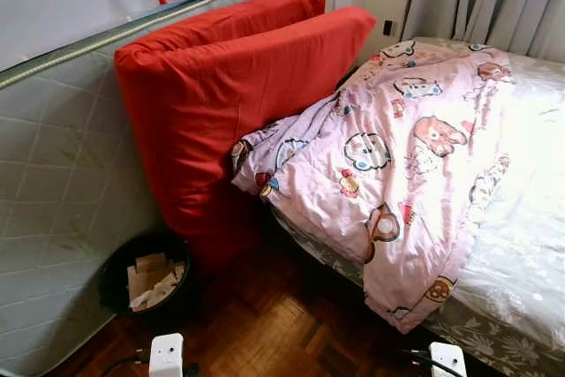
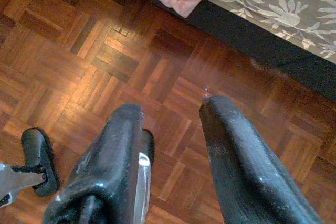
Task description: Clean up the room
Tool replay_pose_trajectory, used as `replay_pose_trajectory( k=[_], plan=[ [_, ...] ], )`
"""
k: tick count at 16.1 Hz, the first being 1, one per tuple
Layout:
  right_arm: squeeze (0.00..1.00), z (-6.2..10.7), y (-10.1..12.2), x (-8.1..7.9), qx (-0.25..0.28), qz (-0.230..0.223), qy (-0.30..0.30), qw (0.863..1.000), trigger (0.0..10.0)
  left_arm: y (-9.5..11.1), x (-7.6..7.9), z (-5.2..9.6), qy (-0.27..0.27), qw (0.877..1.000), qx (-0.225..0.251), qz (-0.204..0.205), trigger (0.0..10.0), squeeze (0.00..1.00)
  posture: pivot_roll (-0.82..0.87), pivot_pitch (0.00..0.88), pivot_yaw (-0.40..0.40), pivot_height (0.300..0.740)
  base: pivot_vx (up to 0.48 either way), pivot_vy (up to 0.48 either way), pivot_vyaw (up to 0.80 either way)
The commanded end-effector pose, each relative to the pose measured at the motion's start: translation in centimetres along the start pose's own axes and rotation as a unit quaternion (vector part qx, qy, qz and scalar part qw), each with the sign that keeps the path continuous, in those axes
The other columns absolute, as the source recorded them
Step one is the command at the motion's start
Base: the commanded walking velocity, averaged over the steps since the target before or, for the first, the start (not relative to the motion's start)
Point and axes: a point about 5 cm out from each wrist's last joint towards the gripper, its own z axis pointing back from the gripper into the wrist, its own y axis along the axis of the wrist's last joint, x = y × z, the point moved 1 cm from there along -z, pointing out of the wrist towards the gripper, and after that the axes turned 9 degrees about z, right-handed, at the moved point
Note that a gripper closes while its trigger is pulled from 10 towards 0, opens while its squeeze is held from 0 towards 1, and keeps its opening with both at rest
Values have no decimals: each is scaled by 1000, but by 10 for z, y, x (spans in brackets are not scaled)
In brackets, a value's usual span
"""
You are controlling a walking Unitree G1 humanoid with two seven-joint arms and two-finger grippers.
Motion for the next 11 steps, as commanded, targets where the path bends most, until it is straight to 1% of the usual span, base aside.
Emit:
replay_pose_trajectory(
  k=[1,2,6,9,11],
  plan=[
    [0,0,1,-4,8,2,8,1000,10000,-1,-1,0,0,1000,-10,-6,10000,0,-37,0,63,740,0,0,0],
    [0,0,2,-4,13,2,10,1000,10000,-1,0,0,0,1000,-10,-5,10000,0,-38,0,63,740,0,0,519],
    [0,0,3,-6,18,29,15,999,10000,-2,0,0,0,1000,-11,-3,10000,0,-36,0,61,740,0,0,794],
    [0,0,2,-7,18,23,18,999,10000,-2,0,0,1,1000,-11,-1,10000,0,-36,0,61,740,0,0,794],
    [0,0,2,-8,19,28,18,999,10000,-2,0,0,2,1000,-11,0,10000,0,-39,0,62,740,0,0,794]
  ],
)
